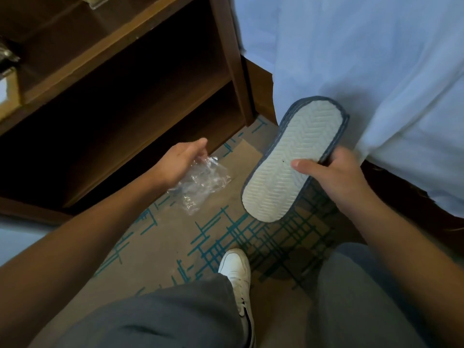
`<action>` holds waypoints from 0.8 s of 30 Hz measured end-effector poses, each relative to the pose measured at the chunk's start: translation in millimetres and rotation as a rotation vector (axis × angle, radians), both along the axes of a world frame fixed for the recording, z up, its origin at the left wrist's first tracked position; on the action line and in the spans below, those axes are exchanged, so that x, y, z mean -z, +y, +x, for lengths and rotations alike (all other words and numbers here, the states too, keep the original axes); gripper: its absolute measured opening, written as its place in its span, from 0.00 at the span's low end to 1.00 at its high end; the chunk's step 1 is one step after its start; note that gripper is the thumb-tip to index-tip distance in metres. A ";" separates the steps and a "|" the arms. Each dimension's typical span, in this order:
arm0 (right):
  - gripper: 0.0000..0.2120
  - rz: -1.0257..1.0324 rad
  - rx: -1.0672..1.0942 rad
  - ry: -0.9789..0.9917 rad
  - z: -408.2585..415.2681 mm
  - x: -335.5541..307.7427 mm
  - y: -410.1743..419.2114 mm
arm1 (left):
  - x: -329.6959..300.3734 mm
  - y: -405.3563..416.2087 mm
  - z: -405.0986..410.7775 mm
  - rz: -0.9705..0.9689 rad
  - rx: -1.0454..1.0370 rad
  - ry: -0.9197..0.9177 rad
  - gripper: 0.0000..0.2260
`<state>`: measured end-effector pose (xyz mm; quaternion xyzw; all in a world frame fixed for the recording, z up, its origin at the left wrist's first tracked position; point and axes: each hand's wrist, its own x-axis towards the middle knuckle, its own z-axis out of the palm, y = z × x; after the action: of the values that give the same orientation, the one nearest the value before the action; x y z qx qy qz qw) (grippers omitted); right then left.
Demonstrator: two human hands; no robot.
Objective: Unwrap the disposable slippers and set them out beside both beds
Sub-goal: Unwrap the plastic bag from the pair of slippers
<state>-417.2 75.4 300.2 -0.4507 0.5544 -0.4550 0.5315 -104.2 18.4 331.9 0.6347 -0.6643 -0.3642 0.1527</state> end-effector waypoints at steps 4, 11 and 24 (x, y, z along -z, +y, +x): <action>0.16 -0.034 -0.160 0.197 -14.2 3.4 -3.8 | 38.9 -11.0 -5.5 0.036 0.117 -0.127 0.09; 0.17 -0.038 -0.363 0.479 -34.5 9.0 2.8 | 128.4 -32.2 11.1 -0.320 0.246 -0.500 0.14; 0.17 -0.040 -0.314 0.578 -43.1 39.1 -3.9 | 221.0 -48.7 27.0 -0.512 0.074 -0.794 0.13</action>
<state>-460.3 71.6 261.1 -0.6517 0.5967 -0.2316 0.4069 -77.2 -30.3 110.9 0.6429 -0.7617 0.0769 0.0253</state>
